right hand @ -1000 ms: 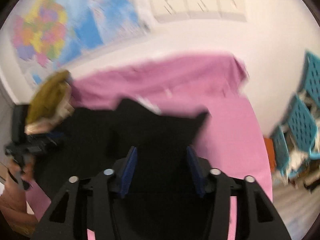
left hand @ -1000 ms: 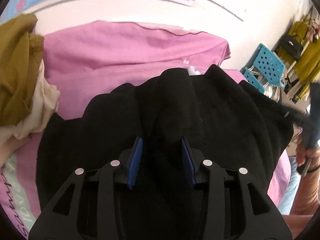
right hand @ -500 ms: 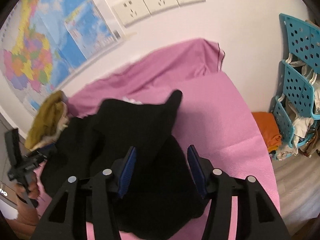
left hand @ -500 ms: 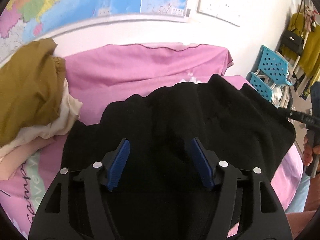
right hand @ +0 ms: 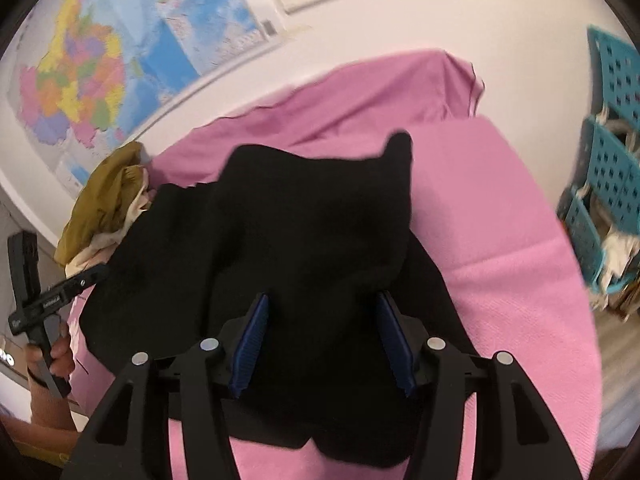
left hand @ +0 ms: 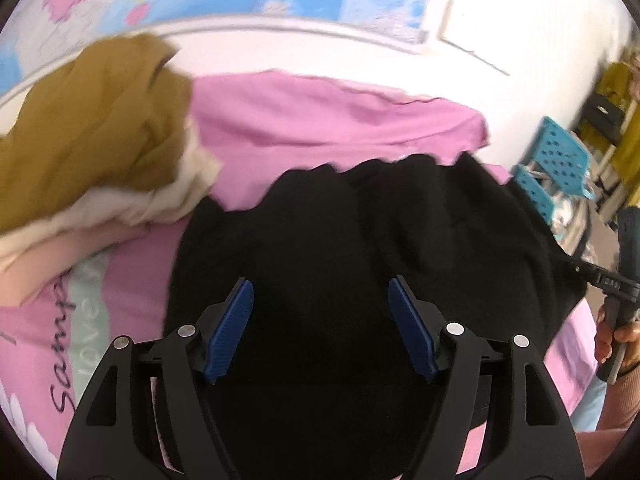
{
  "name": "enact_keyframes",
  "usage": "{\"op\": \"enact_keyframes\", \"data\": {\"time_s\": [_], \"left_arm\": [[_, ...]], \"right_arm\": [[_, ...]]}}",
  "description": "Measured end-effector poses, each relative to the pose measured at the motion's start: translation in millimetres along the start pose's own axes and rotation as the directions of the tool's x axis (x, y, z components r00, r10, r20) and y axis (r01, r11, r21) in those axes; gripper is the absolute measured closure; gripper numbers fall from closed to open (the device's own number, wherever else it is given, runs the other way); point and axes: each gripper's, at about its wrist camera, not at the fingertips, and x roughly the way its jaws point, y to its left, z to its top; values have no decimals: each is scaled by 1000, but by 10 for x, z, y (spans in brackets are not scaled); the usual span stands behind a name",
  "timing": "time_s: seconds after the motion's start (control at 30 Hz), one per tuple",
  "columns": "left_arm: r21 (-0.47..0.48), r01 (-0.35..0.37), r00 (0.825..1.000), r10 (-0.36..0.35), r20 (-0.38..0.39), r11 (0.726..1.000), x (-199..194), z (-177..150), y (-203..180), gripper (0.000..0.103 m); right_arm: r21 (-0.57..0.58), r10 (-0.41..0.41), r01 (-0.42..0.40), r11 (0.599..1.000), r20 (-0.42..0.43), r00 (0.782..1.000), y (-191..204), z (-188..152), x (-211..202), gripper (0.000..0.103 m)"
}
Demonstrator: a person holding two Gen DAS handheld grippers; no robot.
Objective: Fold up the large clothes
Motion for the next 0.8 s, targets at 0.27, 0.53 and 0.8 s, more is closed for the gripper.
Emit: {"op": "enact_keyframes", "data": {"time_s": [0.27,0.53,0.8], "left_arm": [[-81,-35,999,32,-31,996,113,-120,311,36],[-97,-56,998,57,8,994,-93,-174,418,37],[-125,-55,998,57,13,991,-175,-272,493,36]], "right_arm": [[25,-7,7,1000,11,1000,8,-14,-49,44],[-28,65,-63,998,99,993,260,-31,-413,44],[-151,-29,44,988,99,995,632,-91,-211,43]]}}
